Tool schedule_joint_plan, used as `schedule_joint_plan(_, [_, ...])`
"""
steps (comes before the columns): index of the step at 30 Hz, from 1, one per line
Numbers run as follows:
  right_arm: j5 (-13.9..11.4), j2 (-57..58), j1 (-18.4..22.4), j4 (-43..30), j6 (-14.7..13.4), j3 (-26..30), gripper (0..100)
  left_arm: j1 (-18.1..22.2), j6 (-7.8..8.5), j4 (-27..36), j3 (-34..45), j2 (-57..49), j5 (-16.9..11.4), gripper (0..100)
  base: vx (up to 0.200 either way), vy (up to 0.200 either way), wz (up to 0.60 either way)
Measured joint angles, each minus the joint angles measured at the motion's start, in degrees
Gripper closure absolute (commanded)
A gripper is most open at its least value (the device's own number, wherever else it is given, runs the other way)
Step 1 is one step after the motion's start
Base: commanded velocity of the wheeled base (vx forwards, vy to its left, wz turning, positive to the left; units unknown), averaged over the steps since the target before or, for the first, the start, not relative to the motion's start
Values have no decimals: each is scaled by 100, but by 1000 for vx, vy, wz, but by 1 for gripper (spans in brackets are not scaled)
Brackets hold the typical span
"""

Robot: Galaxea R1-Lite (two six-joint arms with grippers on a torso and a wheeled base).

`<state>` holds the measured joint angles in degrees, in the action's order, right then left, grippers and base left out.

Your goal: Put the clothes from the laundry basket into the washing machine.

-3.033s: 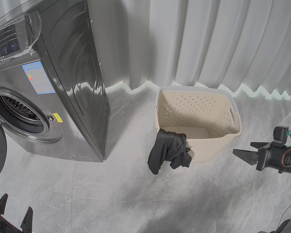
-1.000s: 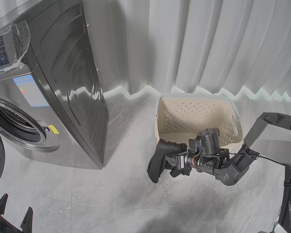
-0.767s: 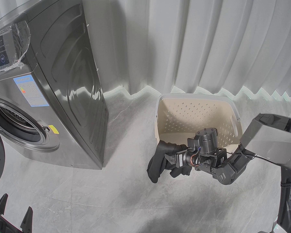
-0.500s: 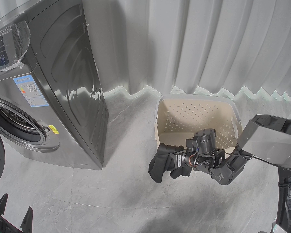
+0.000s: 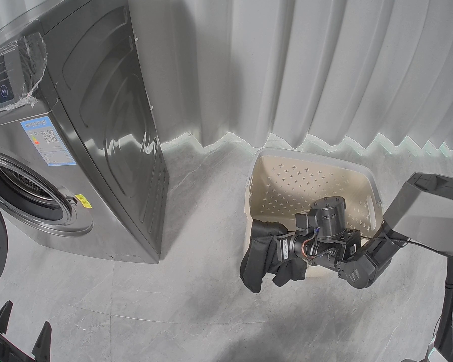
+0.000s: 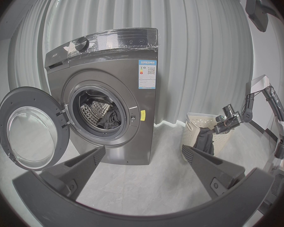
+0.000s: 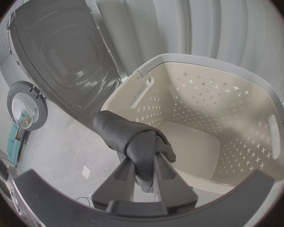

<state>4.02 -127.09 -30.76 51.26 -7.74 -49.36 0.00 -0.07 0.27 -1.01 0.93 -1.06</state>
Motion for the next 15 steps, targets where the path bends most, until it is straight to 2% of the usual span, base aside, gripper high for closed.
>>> schedule_joint_plan(7, [-6,297,9,104,-13,542,100,0,0,-2,0,0,2,0,0,0,0])
schedule_joint_plan(8, [-4,313,24,134,-16,597,0,0,0,-2,0,0,2,0,0,0,0])
schedule_joint_plan(15, [2,280,39,405,-11,719,0,0,-4,-2,0,0,0,0,0,0,0])
